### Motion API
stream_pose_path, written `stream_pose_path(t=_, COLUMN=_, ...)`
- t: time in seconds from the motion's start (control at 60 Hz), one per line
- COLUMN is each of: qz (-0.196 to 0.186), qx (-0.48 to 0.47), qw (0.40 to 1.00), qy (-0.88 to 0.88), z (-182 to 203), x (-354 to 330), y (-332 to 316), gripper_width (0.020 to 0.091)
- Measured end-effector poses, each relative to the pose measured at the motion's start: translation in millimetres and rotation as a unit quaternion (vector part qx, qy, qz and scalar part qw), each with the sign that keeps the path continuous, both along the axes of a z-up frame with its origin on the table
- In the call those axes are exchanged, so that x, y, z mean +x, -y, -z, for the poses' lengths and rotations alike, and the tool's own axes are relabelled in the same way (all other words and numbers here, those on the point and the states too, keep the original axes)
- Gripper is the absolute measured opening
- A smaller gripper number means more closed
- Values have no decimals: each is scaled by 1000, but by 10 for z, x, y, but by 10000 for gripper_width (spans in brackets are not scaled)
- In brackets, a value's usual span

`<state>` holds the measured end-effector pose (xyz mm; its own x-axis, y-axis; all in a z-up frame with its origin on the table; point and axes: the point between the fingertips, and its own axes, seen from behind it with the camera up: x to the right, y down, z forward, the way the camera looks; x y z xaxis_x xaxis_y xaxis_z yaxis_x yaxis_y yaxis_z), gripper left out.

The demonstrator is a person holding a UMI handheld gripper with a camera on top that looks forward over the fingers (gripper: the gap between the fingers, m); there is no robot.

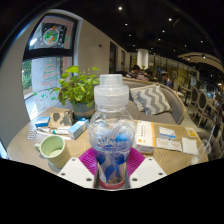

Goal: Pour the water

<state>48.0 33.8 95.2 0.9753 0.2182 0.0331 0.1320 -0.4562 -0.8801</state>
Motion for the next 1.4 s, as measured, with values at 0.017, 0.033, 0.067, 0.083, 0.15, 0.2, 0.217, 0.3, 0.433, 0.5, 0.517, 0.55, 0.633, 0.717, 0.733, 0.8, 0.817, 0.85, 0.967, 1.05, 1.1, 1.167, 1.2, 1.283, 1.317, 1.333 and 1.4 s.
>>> stream_pose_path(t=0.017, qz=-1, qx=-3, qw=1000, qy=-5, z=46, x=-3, y=6, gripper_width=341)
stream_pose_path(t=0.033, qz=-1, qx=-5, qw=1000, qy=-11, z=86, x=-5, y=10, gripper_width=341)
stream_pose_path(t=0.067, qz=-2, qx=-6, qw=1000, qy=-23, z=151, x=-15, y=14, gripper_width=343)
stream_pose_path(t=0.083, qz=-3, qx=-5, qw=1000, qy=-28, z=174, x=-20, y=20, gripper_width=342)
stream_pose_path(t=0.15, qz=-7, qx=-6, qw=999, qy=-34, z=267, x=-13, y=39, gripper_width=357)
stream_pose_path(t=0.2, qz=-10, qx=9, qw=999, qy=-39, z=265, x=-29, y=40, gripper_width=357)
stream_pose_path(t=0.217, qz=-11, qx=15, qw=999, qy=-40, z=249, x=-33, y=40, gripper_width=358)
stream_pose_path(t=0.3, qz=-14, qx=25, qw=999, qy=-36, z=243, x=-23, y=75, gripper_width=400)
stream_pose_path(t=0.433, qz=-17, qx=21, qw=999, qy=-28, z=264, x=-30, y=95, gripper_width=502)
stream_pose_path(t=0.5, qz=-10, qx=-9, qw=1000, qy=-25, z=325, x=-1, y=147, gripper_width=641)
stream_pose_path(t=0.517, qz=-9, qx=-17, qw=1000, qy=-23, z=341, x=0, y=167, gripper_width=719)
stream_pose_path(t=0.55, qz=-5, qx=-31, qw=999, qy=-20, z=359, x=22, y=207, gripper_width=870)
stream_pose_path(t=0.633, qz=14, qx=-45, qw=999, qy=-9, z=302, x=92, y=354, gripper_width=842)
stream_pose_path(t=0.717, qz=20, qx=-55, qw=998, qy=12, z=157, x=113, y=579, gripper_width=854)
stream_pose_path(t=0.733, qz=24, qx=-57, qw=998, qy=17, z=117, x=119, y=638, gripper_width=855)
stream_pose_path(t=0.8, qz=33, qx=-67, qw=997, qy=33, z=-60, x=102, y=890, gripper_width=856)
stream_pose_path(t=0.817, qz=36, qx=-70, qw=996, qy=35, z=-109, x=90, y=964, gripper_width=855)
stream_pose_path(t=0.85, qz=43, qx=-75, qw=996, qy=37, z=-217, x=63, y=1118, gripper_width=852)
stream_pose_path(t=0.967, qz=69, qx=-91, qw=993, qy=32, z=-583, x=-64, y=1704, gripper_width=850)
stream_pose_path(t=1.05, qz=79, qx=-96, qw=992, qy=28, z=-806, x=-200, y=2070, gripper_width=851)
stream_pose_path(t=1.1, qz=81, qx=-96, qw=992, qy=27, z=-903, x=-275, y=2266, gripper_width=851)
stream_pose_path(t=1.167, qz=86, qx=-95, qw=991, qy=29, z=-1013, x=-351, y=2478, gripper_width=851)
stream_pose_path(t=1.2, qz=89, qx=-94, qw=991, qy=29, z=-1053, x=-372, y=2569, gripper_width=852)
stream_pose_path(t=1.283, qz=97, qx=-91, qw=991, qy=31, z=-1139, x=-413, y=2742, gripper_width=849)
stream_pose_path(t=1.317, qz=100, qx=-90, qw=991, qy=29, z=-1168, x=-427, y=2790, gripper_width=851)
stream_pose_path(t=1.333, qz=101, qx=-89, qw=990, qy=28, z=-1181, x=-437, y=2810, gripper_width=850)
stream_pose_path(t=1.4, qz=109, qx=-87, qw=990, qy=24, z=-1237, x=-453, y=2869, gripper_width=851)
